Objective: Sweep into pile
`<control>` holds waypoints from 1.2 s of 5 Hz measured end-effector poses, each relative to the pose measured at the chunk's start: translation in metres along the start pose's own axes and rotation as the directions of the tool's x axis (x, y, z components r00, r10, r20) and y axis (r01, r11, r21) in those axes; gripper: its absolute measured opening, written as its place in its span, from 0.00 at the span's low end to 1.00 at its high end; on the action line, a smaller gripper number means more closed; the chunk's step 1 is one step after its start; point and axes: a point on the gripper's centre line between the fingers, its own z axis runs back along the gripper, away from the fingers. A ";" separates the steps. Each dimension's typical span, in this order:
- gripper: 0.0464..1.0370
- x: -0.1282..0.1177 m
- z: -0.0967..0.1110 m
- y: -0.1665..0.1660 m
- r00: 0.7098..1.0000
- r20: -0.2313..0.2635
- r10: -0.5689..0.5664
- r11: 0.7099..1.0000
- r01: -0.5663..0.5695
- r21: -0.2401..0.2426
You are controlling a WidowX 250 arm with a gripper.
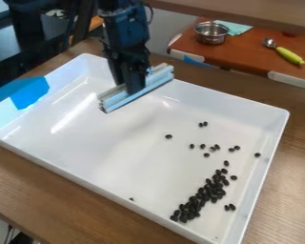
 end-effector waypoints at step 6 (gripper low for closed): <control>0.30 0.005 -0.049 0.007 0.940 -0.167 -0.296 0.955 0.297 -0.020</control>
